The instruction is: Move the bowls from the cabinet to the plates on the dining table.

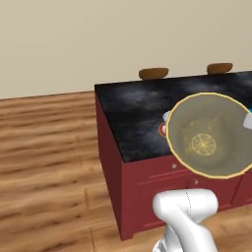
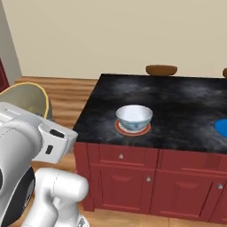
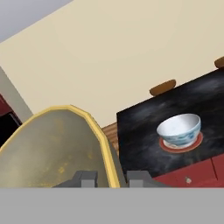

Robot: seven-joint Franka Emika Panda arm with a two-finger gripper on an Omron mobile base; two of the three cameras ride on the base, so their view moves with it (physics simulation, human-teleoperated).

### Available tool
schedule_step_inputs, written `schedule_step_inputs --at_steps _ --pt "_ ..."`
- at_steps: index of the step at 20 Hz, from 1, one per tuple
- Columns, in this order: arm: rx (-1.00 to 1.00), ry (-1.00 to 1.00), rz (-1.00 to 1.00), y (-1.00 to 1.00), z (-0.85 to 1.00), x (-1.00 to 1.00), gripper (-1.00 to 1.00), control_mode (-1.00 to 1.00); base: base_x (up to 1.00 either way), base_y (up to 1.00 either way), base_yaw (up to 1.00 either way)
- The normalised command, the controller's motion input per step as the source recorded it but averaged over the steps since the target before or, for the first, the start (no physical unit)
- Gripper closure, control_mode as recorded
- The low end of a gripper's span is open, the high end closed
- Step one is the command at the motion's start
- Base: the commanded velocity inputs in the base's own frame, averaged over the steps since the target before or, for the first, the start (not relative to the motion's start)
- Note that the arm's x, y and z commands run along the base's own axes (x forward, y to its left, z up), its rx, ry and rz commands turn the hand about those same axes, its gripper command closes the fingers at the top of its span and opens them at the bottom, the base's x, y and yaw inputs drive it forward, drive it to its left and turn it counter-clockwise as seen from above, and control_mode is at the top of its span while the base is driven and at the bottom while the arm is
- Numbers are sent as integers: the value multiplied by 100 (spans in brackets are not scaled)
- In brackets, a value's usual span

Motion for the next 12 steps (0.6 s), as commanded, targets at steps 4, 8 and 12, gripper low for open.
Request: schedule_step_inputs --at_steps 4,8,12 --pt "0 0 0 0 0 0 100 100 29 -67 0" --pt "0 0 0 0 0 0 100 100 29 -68 0" --pt "0 0 0 0 0 0 100 100 30 -69 0"
